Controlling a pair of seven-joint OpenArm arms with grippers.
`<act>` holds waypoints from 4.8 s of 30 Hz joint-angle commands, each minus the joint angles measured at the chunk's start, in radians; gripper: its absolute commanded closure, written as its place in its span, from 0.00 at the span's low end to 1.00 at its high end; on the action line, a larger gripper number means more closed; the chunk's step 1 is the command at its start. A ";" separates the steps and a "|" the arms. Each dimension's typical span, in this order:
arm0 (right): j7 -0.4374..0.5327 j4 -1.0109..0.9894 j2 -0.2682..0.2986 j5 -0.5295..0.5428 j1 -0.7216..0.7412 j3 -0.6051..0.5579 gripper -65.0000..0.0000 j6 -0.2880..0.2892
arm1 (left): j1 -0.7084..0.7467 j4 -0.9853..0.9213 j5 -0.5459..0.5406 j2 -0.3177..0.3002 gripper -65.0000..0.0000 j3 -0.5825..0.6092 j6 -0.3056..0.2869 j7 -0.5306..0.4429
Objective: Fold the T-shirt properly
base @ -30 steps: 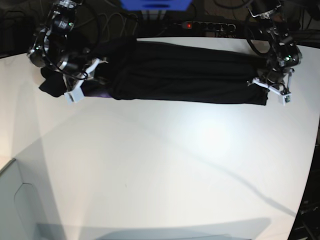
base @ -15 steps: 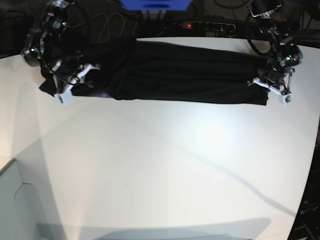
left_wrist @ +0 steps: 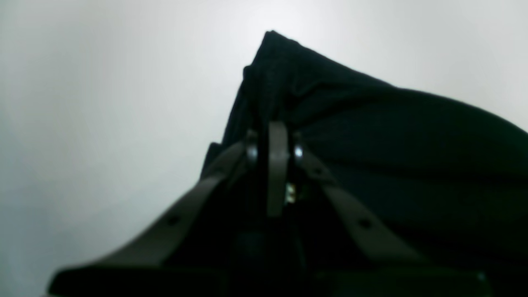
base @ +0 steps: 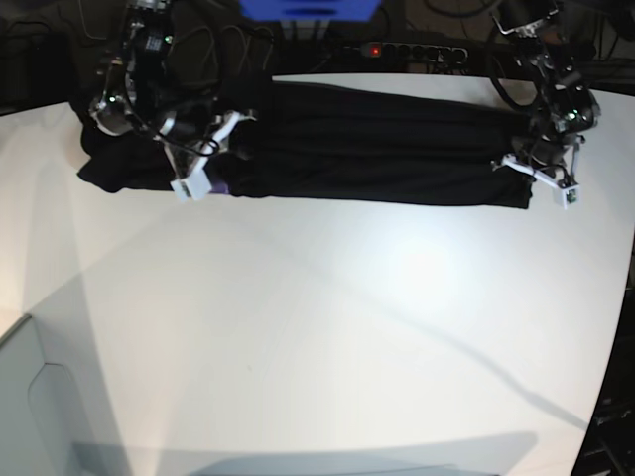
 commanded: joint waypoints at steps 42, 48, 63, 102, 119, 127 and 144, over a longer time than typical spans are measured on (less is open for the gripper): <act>0.161 0.092 -0.076 -0.246 -0.053 -0.021 1.00 -0.007 | -0.007 0.013 -0.002 -0.015 1.00 -0.002 0.000 -0.011; 0.163 0.091 -0.099 -0.274 -0.044 -0.083 1.00 -0.007 | -0.005 0.013 -0.002 -0.015 1.00 -0.006 0.000 -0.011; 0.212 0.104 -0.100 -0.265 -0.020 -0.267 1.00 -0.029 | 0.001 0.088 -0.066 -0.015 0.97 -0.014 -0.002 -0.017; 0.400 0.130 -0.027 -0.265 -0.013 -0.056 1.00 -0.033 | 0.015 -0.377 -0.626 -0.287 0.10 -0.129 -0.200 0.283; 0.391 0.126 -0.028 -0.269 -0.021 0.102 1.00 -0.033 | 0.016 -0.423 -0.626 -0.279 0.11 0.061 -0.189 0.288; 0.391 0.126 -0.028 -0.269 -0.021 0.102 1.00 -0.033 | 0.068 -0.413 -0.626 -0.279 0.11 0.061 -0.189 0.292; 0.390 0.126 -0.002 -0.273 -0.024 0.102 1.00 -0.033 | 0.048 -0.413 -0.635 -0.259 0.80 0.092 -0.194 0.283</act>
